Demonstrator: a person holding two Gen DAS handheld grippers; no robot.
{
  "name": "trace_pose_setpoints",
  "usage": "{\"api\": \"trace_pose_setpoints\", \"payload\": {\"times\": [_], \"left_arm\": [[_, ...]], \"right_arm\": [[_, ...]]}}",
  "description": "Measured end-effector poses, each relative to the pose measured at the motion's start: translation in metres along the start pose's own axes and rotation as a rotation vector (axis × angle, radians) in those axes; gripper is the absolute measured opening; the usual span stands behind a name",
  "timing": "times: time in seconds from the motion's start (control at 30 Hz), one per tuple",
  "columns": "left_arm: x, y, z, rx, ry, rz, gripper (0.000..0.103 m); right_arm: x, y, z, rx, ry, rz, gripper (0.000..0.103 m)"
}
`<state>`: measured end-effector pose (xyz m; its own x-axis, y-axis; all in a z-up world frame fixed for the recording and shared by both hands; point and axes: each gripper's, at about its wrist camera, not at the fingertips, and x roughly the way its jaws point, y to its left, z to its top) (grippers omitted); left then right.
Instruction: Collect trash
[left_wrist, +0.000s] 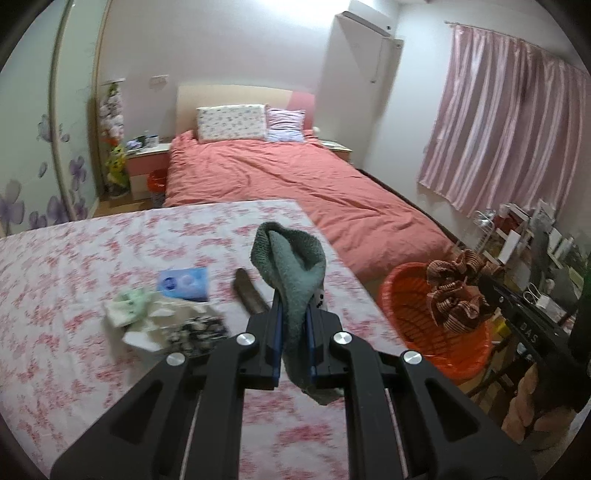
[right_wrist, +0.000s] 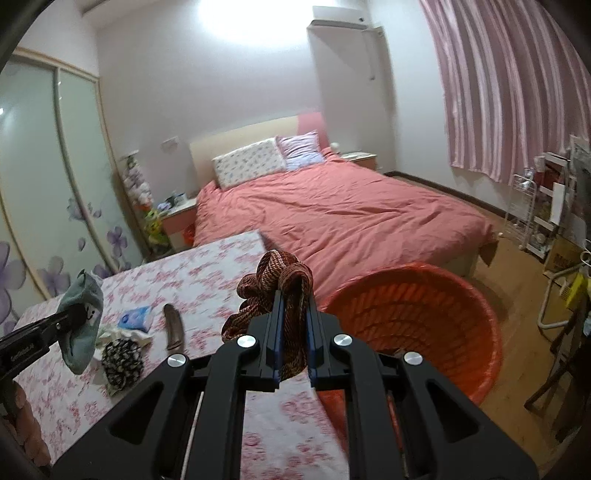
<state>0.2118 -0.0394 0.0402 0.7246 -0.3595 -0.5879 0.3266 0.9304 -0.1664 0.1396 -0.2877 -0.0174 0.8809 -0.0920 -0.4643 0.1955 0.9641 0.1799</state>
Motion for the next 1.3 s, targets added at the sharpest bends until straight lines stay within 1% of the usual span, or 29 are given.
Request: {"api": "trace_pose_setpoints", "payload": {"times": [0.2,0.33,0.67,0.97,1.23,1.27,1.3], "left_arm": [[0.007,-0.030,0.003,0.032,0.002,-0.049,0.012],[0.014,-0.052,0.004,0.054,0.008,-0.080,0.012],[0.036,-0.102,-0.002,0.101,0.036,-0.161,0.012],[0.067,-0.148,-0.007,0.140,0.079,-0.229,0.012],[0.107,-0.181,-0.013,0.158,0.130,-0.276,0.012],[0.114,-0.184,-0.014,0.159,0.137,-0.273,0.015],[0.119,-0.186,-0.015,0.158,0.144,-0.271,0.022]], "right_arm": [[-0.004,-0.023,0.003,0.039,-0.040,-0.057,0.010],[-0.004,-0.035,0.003,0.062,-0.053,-0.079,0.010],[0.002,-0.067,-0.002,0.115,-0.059,-0.119,0.010],[0.009,-0.092,-0.002,0.159,-0.060,-0.146,0.010],[0.024,-0.116,-0.001,0.198,-0.043,-0.160,0.011],[0.026,-0.117,-0.001,0.199,-0.040,-0.160,0.011],[0.029,-0.119,-0.001,0.201,-0.034,-0.160,0.011]]}}
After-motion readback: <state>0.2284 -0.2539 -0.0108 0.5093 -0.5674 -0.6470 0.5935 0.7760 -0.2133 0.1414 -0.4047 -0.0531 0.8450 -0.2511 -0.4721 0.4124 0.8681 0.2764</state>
